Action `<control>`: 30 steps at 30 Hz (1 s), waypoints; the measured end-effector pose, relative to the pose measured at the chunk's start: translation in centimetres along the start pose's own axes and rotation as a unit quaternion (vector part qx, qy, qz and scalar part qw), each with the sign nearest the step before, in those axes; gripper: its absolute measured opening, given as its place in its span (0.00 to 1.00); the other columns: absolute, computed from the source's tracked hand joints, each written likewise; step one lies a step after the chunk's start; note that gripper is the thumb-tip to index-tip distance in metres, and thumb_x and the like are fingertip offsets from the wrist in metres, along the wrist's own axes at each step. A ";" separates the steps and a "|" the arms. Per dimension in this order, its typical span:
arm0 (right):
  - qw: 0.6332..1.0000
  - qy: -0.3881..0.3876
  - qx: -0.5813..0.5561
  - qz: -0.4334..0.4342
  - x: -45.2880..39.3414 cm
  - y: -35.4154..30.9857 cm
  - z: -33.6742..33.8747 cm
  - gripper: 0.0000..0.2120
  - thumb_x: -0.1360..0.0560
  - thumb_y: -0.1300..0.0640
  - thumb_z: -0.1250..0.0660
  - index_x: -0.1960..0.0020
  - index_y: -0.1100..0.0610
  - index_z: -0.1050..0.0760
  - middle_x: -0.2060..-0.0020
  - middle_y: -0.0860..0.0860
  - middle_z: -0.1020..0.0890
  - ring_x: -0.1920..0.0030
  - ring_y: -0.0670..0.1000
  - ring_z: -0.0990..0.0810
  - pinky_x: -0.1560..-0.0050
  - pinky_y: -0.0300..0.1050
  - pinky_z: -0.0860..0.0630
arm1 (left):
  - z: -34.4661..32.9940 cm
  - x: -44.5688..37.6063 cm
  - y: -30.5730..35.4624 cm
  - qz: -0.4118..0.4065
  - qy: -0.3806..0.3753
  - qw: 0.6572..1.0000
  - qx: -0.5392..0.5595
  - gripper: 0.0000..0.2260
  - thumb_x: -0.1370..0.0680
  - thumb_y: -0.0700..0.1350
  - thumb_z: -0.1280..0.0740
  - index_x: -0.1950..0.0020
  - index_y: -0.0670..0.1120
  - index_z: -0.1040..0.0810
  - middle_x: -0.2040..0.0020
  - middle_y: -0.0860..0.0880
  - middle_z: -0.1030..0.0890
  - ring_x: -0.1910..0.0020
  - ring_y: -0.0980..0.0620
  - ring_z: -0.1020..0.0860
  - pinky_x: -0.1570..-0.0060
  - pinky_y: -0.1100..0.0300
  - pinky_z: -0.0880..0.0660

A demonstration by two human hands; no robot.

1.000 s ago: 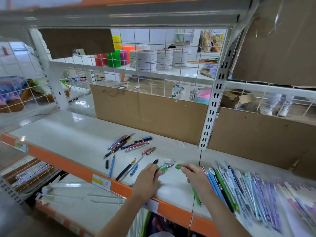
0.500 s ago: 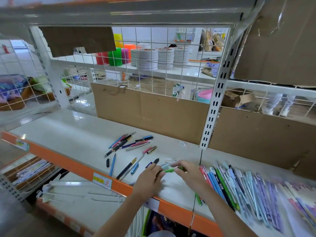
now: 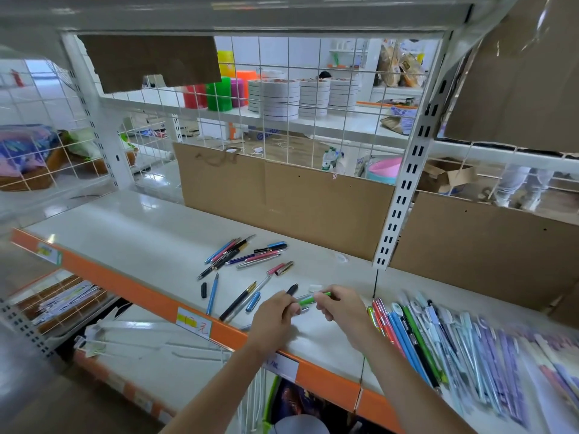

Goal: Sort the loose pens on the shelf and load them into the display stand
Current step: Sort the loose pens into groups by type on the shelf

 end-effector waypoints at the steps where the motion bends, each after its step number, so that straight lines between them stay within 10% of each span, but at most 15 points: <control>1: 0.999 0.001 -0.029 -0.022 -0.1 0.4 -0.2 0.06 0.24 0.61 0.34 0.60 0.60 0.22 0.71 0.51 0.24 0.71 0.47 0.30 0.69 0.39 0.32 | 0.1 0.0 0.0 -0.001 0.007 1.000 -0.006 0.12 0.19 0.45 0.42 0.56 0.42 0.23 0.61 0.50 0.27 0.62 0.51 0.28 0.65 0.62 0.36; 8: 0.931 0.043 -0.302 -0.202 1.5 3.4 -1.3 0.09 0.25 0.66 0.33 0.64 0.64 0.26 0.74 0.53 0.29 0.78 0.43 0.32 0.80 0.31 0.36 | 0.3 0.4 0.9 -0.039 0.021 0.998 -0.038 0.08 0.21 0.43 0.36 0.51 0.43 0.18 0.59 0.52 0.26 0.61 0.56 0.29 0.66 0.71 0.38; 13: 0.908 0.052 -0.377 -0.175 2.0 2.1 -1.5 0.07 0.26 0.68 0.34 0.62 0.66 0.25 0.73 0.55 0.27 0.74 0.45 0.29 0.77 0.31 0.30 | 1.1 0.5 0.8 0.009 0.044 0.999 0.017 0.06 0.25 0.43 0.31 0.51 0.43 0.17 0.58 0.49 0.21 0.60 0.53 0.24 0.62 0.66 0.33; 20: 0.997 0.056 -0.013 -0.056 1.9 -0.2 1.0 0.09 0.22 0.60 0.40 0.60 0.57 0.27 0.68 0.51 0.23 0.68 0.47 0.28 0.69 0.39 0.32 | 0.4 0.3 1.9 0.000 0.006 1.000 0.014 0.09 0.28 0.52 0.28 0.55 0.48 0.17 0.59 0.56 0.22 0.61 0.59 0.25 0.60 0.67 0.30; 30: 0.933 0.045 0.358 -0.009 0.6 0.6 4.1 0.12 0.21 0.54 0.43 0.63 0.55 0.34 0.66 0.52 0.27 0.61 0.53 0.28 0.63 0.44 0.34 | 0.7 0.3 0.7 -0.004 0.031 0.988 -0.152 0.11 0.24 0.53 0.34 0.46 0.48 0.24 0.52 0.54 0.30 0.49 0.55 0.29 0.50 0.65 0.32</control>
Point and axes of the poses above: each hand's wrist, its own x-axis away from the middle knuckle, its own z-axis out of the back of the hand, y = z × x, the point moved 8 cm from there along -x, towards the middle knuckle
